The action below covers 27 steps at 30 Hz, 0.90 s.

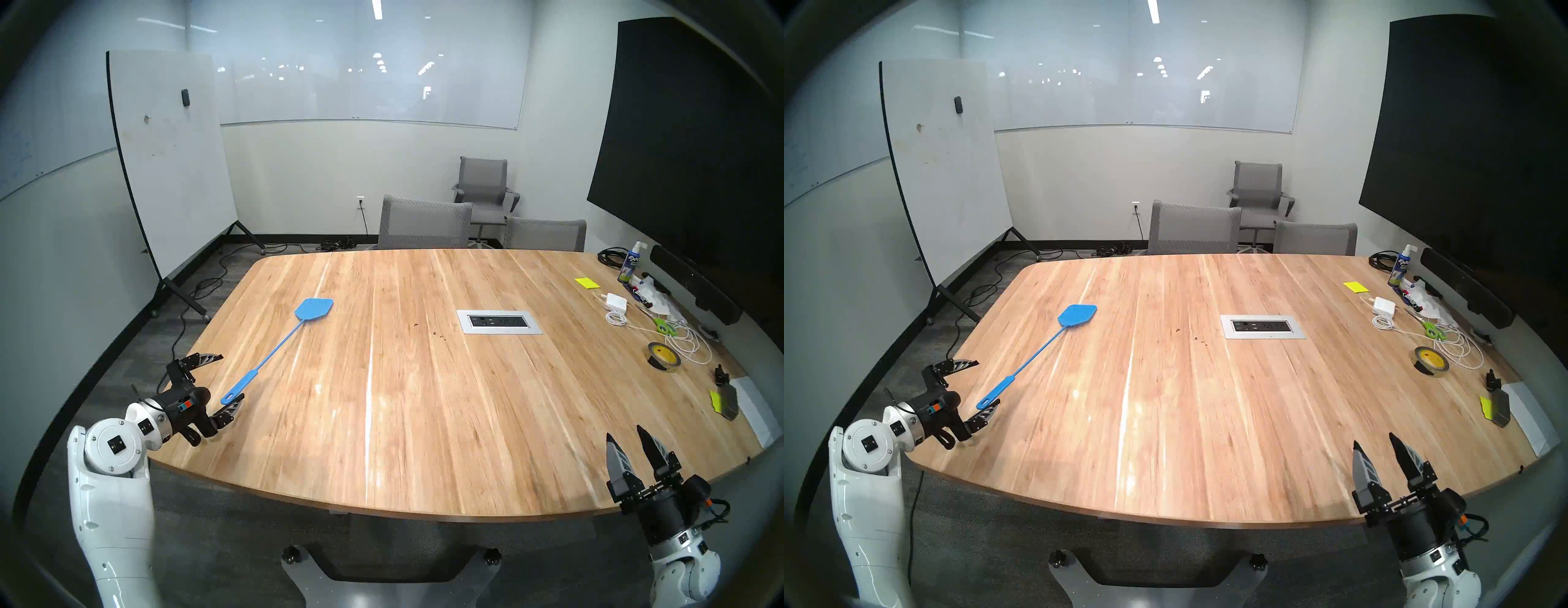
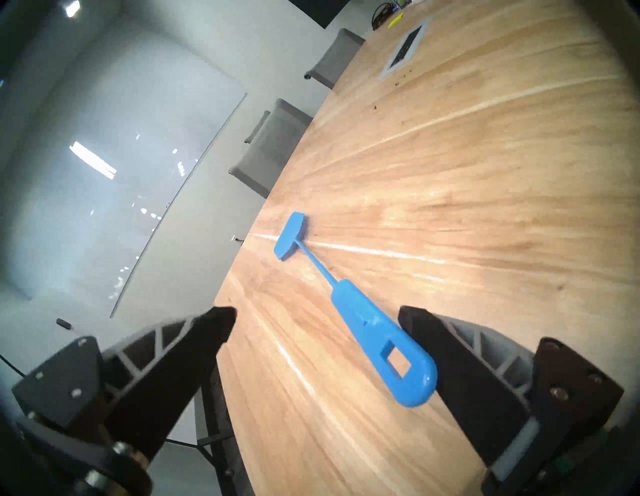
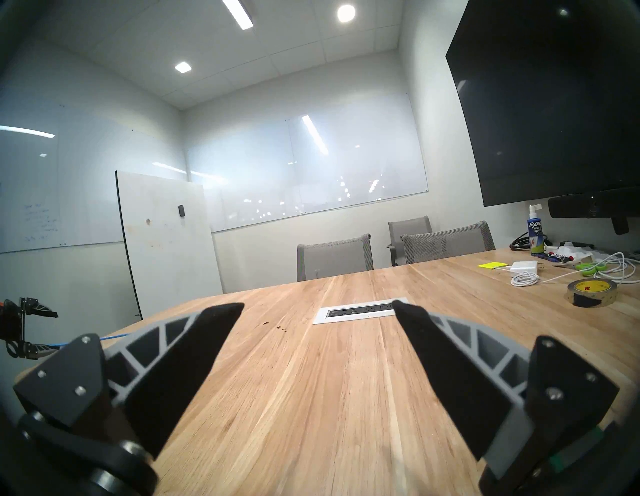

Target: Swat a bug on table

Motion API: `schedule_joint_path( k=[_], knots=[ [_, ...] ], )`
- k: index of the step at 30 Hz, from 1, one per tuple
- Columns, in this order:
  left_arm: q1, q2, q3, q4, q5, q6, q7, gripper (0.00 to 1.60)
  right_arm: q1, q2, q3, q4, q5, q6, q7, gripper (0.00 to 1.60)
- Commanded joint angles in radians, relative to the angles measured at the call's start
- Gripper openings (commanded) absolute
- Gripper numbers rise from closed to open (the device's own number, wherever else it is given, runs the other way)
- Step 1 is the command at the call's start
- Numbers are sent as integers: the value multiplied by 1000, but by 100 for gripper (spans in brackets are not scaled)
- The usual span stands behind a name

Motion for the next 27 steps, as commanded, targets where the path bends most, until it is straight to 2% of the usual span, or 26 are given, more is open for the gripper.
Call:
schedule_joint_path(
  k=[1,6,7,11,19,25,27],
  knots=[
    [-28,19,-19,-8,-146,64,-110,160,1,1,-1,-16,1,-1,3,160],
    [-44,37,-37,6,-276,148,-242,160,1,0,-1,-17,1,-1,5,160],
    [-43,41,-35,11,-292,162,-239,160,1,0,-1,-17,1,-1,5,160],
    [-57,61,-46,39,-392,242,-337,160,1,-2,0,-19,1,-1,6,160],
    [-88,129,-35,155,-581,389,-492,160,-1,-4,1,-24,0,2,7,160],
    [-115,208,16,253,-689,493,-510,160,-3,-7,2,-29,-1,5,6,160],
    [-123,231,34,262,-700,485,-510,160,-4,-8,2,-31,-2,7,5,160]
  ],
)
